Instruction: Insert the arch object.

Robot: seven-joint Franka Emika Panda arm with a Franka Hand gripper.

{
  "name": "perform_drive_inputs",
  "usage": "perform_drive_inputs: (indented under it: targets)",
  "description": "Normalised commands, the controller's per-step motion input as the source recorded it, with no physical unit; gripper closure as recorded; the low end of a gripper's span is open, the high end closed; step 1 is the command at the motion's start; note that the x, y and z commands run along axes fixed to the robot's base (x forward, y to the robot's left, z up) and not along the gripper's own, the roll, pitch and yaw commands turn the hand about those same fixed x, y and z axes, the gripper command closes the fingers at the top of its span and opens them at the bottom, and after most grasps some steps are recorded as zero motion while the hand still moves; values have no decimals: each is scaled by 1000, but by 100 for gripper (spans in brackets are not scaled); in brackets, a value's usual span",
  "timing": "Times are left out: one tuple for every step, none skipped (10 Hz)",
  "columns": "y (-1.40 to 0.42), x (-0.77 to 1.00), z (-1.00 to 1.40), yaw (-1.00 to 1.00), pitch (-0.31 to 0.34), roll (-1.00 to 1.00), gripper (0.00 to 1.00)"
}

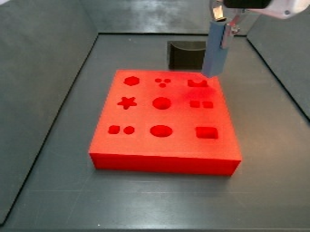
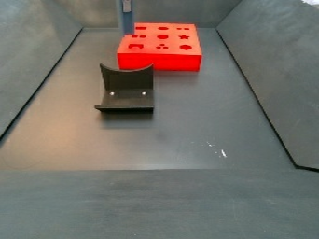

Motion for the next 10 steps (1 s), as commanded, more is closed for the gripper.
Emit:
perform_drive_inputs:
  targets:
    - [0,69,0,-1000,0,-44,100]
    - [0,69,0,-1000,0,-40,100]
    - [0,74,0,-1000,0,-40,100]
    - [0,114,0,-974,0,-43,100]
    - [37,106,-66,-946,3,-24,100]
    - [63,86,-111,-911,47,-20,100]
    - [37,100,-260,-826,83,-7,100]
    - [0,51,-331,-643,90,0,100]
    - [0,0,-240,-397,93,26,100]
    - [0,-3,-160,-257,73,17,100]
